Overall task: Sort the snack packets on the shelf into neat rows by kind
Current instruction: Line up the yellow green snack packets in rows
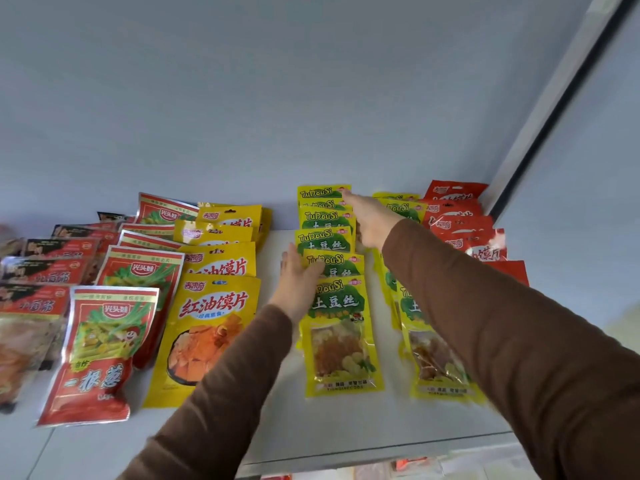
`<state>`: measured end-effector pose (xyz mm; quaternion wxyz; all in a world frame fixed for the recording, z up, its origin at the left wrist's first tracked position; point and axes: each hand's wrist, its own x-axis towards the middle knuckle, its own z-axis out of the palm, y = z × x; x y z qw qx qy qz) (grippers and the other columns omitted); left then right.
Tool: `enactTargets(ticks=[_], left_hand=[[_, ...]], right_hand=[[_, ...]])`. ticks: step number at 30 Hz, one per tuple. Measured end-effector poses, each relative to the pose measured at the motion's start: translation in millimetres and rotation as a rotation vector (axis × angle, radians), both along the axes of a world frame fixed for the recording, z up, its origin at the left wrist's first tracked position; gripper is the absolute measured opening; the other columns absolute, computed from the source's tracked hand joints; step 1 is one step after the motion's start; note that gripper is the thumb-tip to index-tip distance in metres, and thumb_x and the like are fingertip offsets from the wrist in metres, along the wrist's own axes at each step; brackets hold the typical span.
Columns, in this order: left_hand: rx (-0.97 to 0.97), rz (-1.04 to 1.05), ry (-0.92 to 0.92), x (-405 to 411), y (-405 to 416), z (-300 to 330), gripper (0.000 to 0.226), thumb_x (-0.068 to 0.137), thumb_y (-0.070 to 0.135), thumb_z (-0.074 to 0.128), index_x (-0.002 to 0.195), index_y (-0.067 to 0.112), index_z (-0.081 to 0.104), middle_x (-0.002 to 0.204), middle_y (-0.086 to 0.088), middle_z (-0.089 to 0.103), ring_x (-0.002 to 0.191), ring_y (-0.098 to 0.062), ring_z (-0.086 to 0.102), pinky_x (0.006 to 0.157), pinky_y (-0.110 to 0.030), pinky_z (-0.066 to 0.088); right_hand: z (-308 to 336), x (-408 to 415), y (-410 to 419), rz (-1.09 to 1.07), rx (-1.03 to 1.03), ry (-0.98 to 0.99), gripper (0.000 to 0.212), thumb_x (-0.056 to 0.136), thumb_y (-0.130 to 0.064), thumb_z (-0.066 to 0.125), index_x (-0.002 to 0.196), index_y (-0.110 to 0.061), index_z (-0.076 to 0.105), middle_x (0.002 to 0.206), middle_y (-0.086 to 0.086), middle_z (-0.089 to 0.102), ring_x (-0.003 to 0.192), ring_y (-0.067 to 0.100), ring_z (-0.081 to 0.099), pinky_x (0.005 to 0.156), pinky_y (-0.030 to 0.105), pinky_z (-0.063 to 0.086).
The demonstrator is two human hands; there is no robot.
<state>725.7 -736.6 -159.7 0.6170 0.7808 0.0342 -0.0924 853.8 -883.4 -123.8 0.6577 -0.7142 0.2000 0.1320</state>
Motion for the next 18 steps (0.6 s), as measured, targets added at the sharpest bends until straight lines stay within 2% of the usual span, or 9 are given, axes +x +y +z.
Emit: enactTargets(ticks=[2,4,6,8,9,12,14,16,18], left_hand=[[-0.151,0.078,0.109,14.7,-0.4,7.3,0.069,0.103,0.027,0.048,0.160,0.020,0.009,0.164,-0.008,0.023,0.149,-0.026,0.028,0.108,-0.031,0.031],[-0.177,0.099,0.142,25.5,-4.1,9.4,0.056,0.102,0.021,0.048,0.153,0.020,0.025,0.152,-0.014,0.043,0.135,-0.034,0.048,0.108,-0.039,0.042],[-0.140,0.076,0.126,31.5,-10.0,8.9,0.038,0.101,0.016,0.047,0.138,0.011,0.038,0.134,-0.021,0.058,0.112,-0.036,0.063,0.097,-0.048,0.054],[-0.134,0.056,0.104,34.2,-12.2,7.7,0.032,0.101,0.014,0.047,0.132,0.007,0.042,0.125,-0.020,0.063,0.098,-0.031,0.067,0.082,-0.040,0.058],[-0.165,0.049,0.109,34.8,-12.0,7.8,0.032,0.101,0.013,0.047,0.132,0.006,0.042,0.125,-0.021,0.063,0.098,-0.032,0.067,0.081,-0.040,0.059],[-0.177,0.077,0.160,27.7,-6.7,8.7,0.032,0.104,0.009,0.041,0.134,0.001,0.047,0.142,-0.024,0.048,0.122,-0.037,0.057,0.101,-0.044,0.051],[-0.147,0.075,0.133,19.2,-3.3,5.8,0.030,0.106,0.005,0.036,0.125,0.002,0.059,0.143,-0.021,0.044,0.128,-0.028,0.054,0.100,-0.024,0.045],[-0.289,0.089,0.104,8.5,-3.5,2.4,0.024,0.105,0.007,0.039,0.101,0.020,0.059,0.113,-0.001,0.058,0.094,-0.001,0.071,0.072,-0.016,0.054],[-0.280,0.091,0.094,3.0,0.9,-4.4,0.026,0.105,0.013,0.041,0.087,0.031,0.048,0.092,0.011,0.053,0.064,0.011,0.066,0.051,-0.013,0.052]], right_hand=[[-1.2,-2.9,-0.2,0.008,0.005,0.016,0.063,0.098,-0.055,0.047,0.150,-0.021,0.037,0.156,0.005,0.037,0.146,0.027,0.027,0.120,0.047,0.018],[-3.3,-6.7,2.5,0.009,0.018,0.019,0.062,0.099,-0.055,0.043,0.152,-0.024,0.034,0.156,0.002,0.037,0.147,0.026,0.027,0.121,0.048,0.017],[-3.7,-10.6,4.8,0.020,0.019,0.005,0.061,0.100,-0.056,0.041,0.153,-0.025,0.034,0.156,0.001,0.036,0.147,0.026,0.025,0.120,0.048,0.013],[-2.8,-14.4,4.4,0.040,0.005,-0.011,0.061,0.101,-0.056,0.040,0.153,-0.025,0.034,0.158,0.001,0.032,0.147,0.026,0.026,0.119,0.049,0.013],[-2.4,-15.9,2.8,0.044,0.003,-0.018,0.059,0.101,-0.055,0.040,0.151,-0.024,0.036,0.158,0.003,0.033,0.145,0.026,0.029,0.119,0.048,0.016],[-0.7,-20.1,-5.2,0.037,0.063,-0.032,0.050,0.101,-0.054,0.042,0.138,-0.022,0.052,0.149,0.006,0.047,0.130,0.025,0.049,0.116,0.042,0.032],[0.1,-25.0,-8.0,0.047,0.094,-0.028,0.050,0.100,-0.055,0.043,0.140,-0.025,0.050,0.151,0.006,0.045,0.132,0.024,0.048,0.116,0.041,0.031],[-2.0,-32.0,-7.8,0.062,0.073,-0.023,0.060,0.099,-0.056,0.044,0.149,-0.025,0.037,0.160,0.005,0.029,0.145,0.023,0.030,0.120,0.044,0.020],[-5.7,-39.4,-5.6,0.069,0.052,-0.008,0.066,0.097,-0.057,0.046,0.153,-0.026,0.030,0.162,0.005,0.024,0.149,0.021,0.021,0.120,0.047,0.017]])
